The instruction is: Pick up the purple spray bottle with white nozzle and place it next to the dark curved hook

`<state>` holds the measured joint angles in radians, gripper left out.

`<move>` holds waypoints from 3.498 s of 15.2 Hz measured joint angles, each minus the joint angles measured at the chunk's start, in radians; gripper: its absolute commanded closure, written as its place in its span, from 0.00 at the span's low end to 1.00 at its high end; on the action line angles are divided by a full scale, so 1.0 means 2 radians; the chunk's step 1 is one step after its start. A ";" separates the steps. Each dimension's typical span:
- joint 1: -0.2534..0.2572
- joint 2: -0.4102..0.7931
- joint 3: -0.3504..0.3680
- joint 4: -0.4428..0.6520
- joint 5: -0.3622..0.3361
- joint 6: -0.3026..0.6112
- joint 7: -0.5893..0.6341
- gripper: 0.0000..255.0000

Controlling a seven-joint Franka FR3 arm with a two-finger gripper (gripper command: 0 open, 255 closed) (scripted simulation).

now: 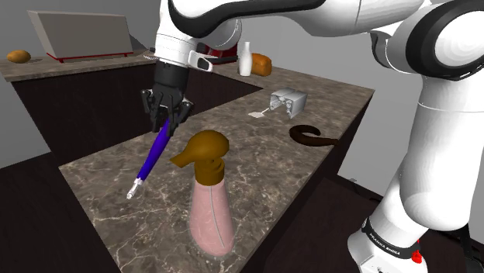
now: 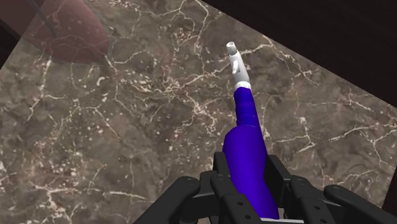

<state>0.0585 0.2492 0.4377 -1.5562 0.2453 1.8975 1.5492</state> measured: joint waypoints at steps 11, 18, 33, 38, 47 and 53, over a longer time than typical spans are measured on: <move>-0.028 -0.035 -0.010 0.036 0.015 -0.077 -0.018 1.00; -0.078 -0.084 -0.041 0.043 0.041 -0.152 -0.076 1.00; -0.167 -0.068 -0.113 0.205 0.054 -0.346 -0.178 1.00; -0.194 -0.001 -0.128 0.355 0.055 -0.441 -0.193 1.00; -0.207 -0.060 -0.137 0.221 0.052 -0.375 -0.236 1.00; -0.209 -0.095 -0.139 0.131 0.051 -0.324 -0.259 1.00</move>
<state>-0.3588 0.0587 0.1597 -1.2950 0.3472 1.2495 1.0316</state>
